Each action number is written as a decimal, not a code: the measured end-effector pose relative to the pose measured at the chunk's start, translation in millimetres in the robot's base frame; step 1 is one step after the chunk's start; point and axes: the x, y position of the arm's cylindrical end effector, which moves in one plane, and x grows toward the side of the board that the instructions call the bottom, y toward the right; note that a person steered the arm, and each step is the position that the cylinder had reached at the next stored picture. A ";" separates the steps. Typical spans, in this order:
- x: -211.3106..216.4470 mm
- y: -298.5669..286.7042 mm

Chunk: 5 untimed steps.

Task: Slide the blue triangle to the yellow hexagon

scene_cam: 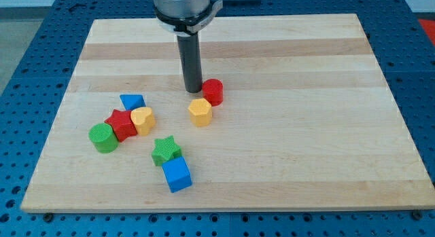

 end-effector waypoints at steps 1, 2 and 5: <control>-1.4 -43.0; 1.3 -100.7; 42.9 -131.4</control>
